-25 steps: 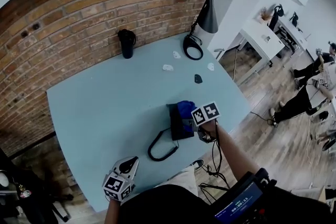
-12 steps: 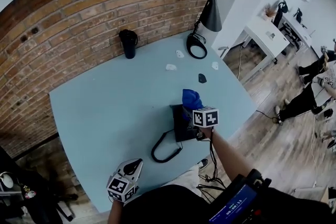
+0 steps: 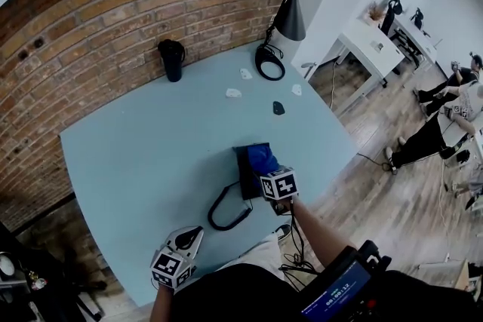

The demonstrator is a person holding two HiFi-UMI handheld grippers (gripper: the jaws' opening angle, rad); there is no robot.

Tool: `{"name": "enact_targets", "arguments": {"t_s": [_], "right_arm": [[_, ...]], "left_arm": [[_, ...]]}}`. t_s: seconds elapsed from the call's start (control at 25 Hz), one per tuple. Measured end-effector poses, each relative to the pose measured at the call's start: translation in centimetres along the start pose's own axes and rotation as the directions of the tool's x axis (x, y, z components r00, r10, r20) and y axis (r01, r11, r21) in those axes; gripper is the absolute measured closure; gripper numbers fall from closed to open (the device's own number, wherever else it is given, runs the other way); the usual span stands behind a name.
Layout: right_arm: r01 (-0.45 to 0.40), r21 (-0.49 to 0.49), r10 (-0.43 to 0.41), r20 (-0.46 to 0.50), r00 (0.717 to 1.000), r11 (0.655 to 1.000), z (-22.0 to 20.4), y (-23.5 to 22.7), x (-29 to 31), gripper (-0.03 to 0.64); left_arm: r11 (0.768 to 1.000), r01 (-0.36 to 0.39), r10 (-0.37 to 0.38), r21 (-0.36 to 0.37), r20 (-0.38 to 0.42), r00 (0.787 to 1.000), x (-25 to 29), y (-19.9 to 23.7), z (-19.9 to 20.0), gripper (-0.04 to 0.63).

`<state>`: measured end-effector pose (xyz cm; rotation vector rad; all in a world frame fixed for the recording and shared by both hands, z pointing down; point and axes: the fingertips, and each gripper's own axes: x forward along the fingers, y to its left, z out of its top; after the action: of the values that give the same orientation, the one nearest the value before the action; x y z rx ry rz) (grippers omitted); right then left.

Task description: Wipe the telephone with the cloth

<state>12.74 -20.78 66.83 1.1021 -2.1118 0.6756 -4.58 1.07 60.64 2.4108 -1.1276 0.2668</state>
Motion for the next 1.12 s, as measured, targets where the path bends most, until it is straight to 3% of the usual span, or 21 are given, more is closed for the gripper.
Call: {"name": "enact_targets", "arguments": {"t_s": [0.2,0.68,1.12], "right_arm": [[0.075,-0.012,-0.075,-0.026,0.997,0.997,-0.9,0.0,0.2,0.426],[0.077,0.011,-0.075,-0.110,0.991,0.997,-5.5,1.1,-0.9,0.426],[0.068,0.037,-0.062,-0.148,0.987,0.997,-7.0,1.6,-1.1,0.426]], "left_arm": [[1.000,-0.006,0.006,0.004,0.015,1.000,-0.6,-0.1,0.0,0.575],[0.999,0.012,-0.013,0.034,0.038,0.999,-0.9,-1.2,0.1,0.575],[0.999,0.022,-0.024,0.036,0.030,0.999,-1.2,-1.8,-0.3,0.575]]}}
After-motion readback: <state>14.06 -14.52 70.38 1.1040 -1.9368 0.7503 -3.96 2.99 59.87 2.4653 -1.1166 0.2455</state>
